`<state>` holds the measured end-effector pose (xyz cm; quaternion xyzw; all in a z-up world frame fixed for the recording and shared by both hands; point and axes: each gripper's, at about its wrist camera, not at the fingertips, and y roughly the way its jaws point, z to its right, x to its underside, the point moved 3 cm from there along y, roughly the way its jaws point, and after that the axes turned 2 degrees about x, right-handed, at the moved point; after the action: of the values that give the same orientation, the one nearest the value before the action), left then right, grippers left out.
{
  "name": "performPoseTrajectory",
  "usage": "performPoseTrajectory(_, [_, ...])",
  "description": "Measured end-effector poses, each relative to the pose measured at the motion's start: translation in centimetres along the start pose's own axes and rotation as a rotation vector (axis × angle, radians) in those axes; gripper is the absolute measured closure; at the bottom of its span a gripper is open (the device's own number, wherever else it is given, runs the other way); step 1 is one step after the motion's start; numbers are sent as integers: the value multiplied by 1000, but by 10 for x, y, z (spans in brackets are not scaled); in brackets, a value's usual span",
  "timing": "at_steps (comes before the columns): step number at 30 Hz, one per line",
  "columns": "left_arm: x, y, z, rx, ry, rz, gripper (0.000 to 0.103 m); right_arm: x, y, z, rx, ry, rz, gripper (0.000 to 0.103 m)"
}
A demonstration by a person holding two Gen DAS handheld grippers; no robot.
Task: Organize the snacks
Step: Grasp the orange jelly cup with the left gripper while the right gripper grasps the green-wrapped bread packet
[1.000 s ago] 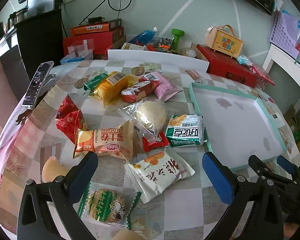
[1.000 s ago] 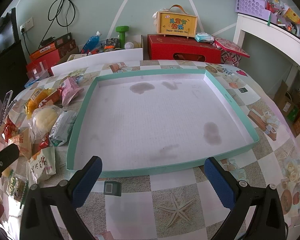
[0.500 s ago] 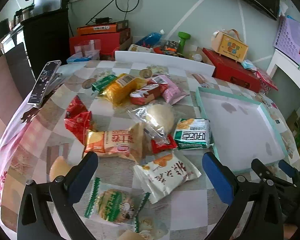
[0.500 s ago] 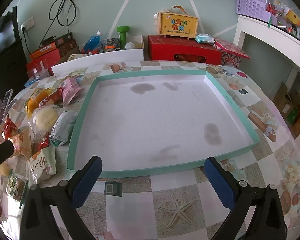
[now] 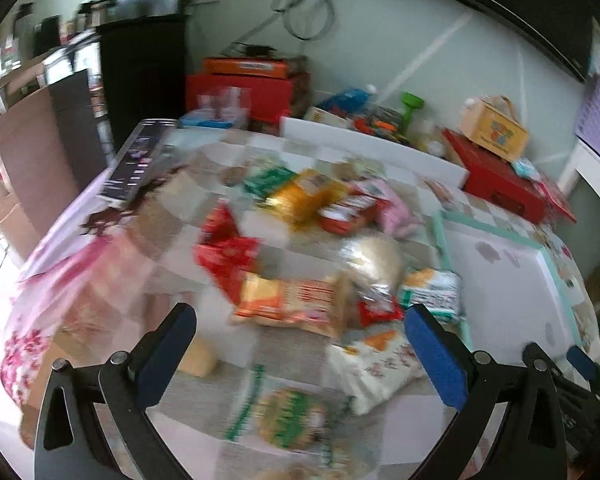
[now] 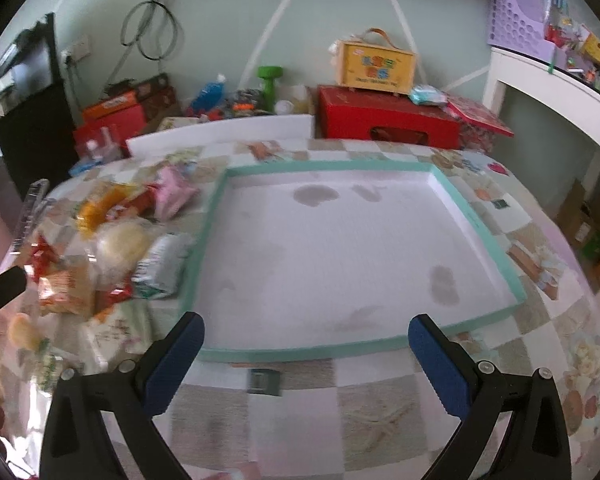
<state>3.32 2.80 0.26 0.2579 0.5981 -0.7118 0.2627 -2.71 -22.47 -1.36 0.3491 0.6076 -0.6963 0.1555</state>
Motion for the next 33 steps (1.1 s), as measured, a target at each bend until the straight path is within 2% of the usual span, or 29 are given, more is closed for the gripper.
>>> performPoseTrajectory(2, [-1,-3,-15,-36,-25,2,0,-1,-3,-11,-40,0,32,0])
performPoseTrajectory(6, [-1,-9,-42,-91,-60,-1,0,1,-6,-37,-118,-30,-21,0])
performPoseTrajectory(9, [1,-12,-57,-105,-78,-6,0,8,1,-56,-123,-89,-55,0])
performPoseTrajectory(16, [17,1,-88,-153,-91,-107,0,20,-3,-98,-241,-126,-115,0])
performPoseTrajectory(25, [25,10,-113,-141,-144,-157,0,37,4,-156,-299,-224,-155,0])
performPoseTrajectory(33, [30,24,-115,-97,-152,-192,0,54,20,-190,-351,-345,-222,0])
